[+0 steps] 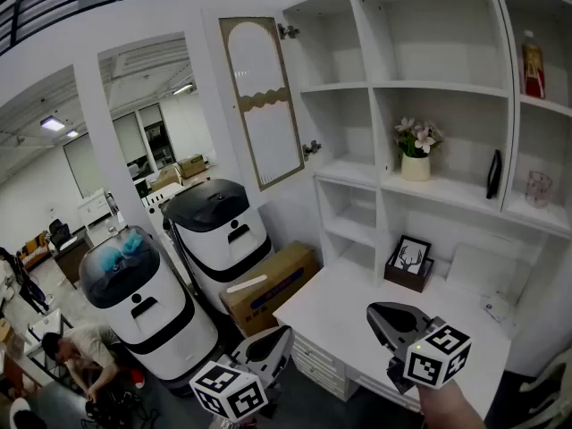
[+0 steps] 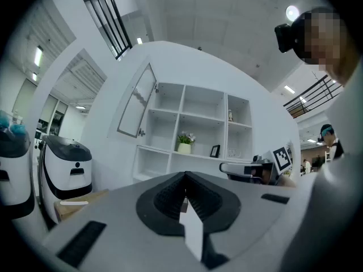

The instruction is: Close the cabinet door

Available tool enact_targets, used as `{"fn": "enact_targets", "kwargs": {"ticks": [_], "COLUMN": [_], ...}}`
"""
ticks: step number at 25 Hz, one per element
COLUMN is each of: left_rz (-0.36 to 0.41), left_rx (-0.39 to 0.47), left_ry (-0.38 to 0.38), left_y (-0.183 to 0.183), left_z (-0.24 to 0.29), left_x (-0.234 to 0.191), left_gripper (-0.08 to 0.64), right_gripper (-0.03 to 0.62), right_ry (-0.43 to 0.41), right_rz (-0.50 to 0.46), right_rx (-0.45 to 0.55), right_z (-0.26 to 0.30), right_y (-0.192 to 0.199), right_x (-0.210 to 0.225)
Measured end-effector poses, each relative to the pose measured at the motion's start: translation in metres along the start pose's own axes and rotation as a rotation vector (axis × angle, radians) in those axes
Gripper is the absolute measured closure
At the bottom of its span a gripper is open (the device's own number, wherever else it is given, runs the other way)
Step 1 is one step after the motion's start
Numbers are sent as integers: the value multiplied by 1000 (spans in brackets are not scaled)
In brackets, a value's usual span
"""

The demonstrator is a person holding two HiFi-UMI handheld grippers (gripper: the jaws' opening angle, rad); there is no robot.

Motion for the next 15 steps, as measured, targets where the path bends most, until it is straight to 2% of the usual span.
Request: {"fn": "enact_targets", "kwargs": {"ticks": [15], "left_rz": [-24], "left_rx": [-7], "left_ry": [-7], "left_y": [6], "left_z": [7], "left_x": [-19], "left_gripper": [554], "right_gripper": [588], "right_ry": [10], "right_rz": [15], "right_rx": [2], "right_z": [17], "right_y": [4], "right_x": [7]}}
Point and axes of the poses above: the fingertips, and each gripper's own axes: z forward along the fingers, x to its right, y out of its underside, the point moved 2 cm from there along -z, backward along the fingers
